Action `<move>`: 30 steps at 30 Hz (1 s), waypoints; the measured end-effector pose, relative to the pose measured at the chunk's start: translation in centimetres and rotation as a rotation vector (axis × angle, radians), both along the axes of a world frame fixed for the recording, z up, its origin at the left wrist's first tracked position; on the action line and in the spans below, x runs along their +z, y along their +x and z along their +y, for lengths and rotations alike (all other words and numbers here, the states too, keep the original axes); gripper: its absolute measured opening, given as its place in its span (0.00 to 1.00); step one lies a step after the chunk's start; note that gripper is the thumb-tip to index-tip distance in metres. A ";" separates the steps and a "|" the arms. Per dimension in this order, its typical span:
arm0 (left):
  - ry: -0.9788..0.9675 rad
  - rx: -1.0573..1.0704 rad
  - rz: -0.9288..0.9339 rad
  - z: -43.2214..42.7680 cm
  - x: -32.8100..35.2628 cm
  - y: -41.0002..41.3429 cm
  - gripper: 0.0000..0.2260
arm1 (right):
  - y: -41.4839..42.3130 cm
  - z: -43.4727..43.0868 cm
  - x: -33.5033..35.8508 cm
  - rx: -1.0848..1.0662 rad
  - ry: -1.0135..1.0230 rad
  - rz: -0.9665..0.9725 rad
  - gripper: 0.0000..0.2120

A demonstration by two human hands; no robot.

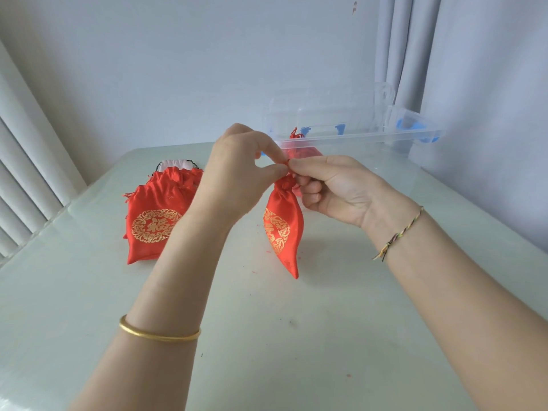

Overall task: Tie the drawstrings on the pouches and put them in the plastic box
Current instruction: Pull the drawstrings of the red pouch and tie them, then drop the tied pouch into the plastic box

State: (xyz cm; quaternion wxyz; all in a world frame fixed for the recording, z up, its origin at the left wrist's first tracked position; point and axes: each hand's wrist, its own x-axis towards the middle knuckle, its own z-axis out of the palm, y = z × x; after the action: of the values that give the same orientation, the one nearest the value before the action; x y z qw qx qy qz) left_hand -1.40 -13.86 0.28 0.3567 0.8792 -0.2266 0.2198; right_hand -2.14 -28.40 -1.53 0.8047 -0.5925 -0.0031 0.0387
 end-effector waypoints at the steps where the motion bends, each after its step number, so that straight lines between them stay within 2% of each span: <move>1: 0.004 0.001 -0.004 0.0 0.0 0.0 0.03 | 0.0 -0.1 0.0 0.002 -0.014 -0.014 0.12; 6: -0.037 0.073 0.009 0.4 -0.3 0.7 0.03 | 0.0 -1.0 -0.2 -0.085 -0.182 -0.099 0.08; 13: -0.074 0.094 0.050 0.1 -1.1 1.1 0.04 | 0.2 -1.6 -0.7 -0.136 -0.229 -0.071 0.09; 17: -0.125 0.035 0.161 0.0 -1.3 1.0 0.06 | 0.0 -1.7 -0.6 -0.196 -0.442 -0.154 0.08; 21: -0.270 -0.039 0.244 0.2 -1.0 0.8 0.06 | -1.0 -1.6 0.7 -0.047 -0.640 -0.213 0.07; 25: -0.332 -0.138 0.285 0.0 -0.7 0.4 0.06 | -0.7 -0.3 0.3 -0.074 -0.949 -0.347 0.11; 28: -0.382 -0.175 0.289 -0.3 -0.7 0.2 0.06 | -0.7 -0.3 0.4 -0.094 -1.019 -0.357 0.07; 30: -0.434 -0.173 0.300 -0.2 -0.7 0.2 0.04 | -1.4 -1.0 1.3 -0.043 -0.972 -0.308 0.07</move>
State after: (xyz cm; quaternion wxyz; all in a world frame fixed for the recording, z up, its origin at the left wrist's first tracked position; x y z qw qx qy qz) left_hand -1.19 -14.09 -0.40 0.5838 0.7823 -0.1933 0.0994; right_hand -3.50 -29.45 -0.26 0.4271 -0.8970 -0.0909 -0.0686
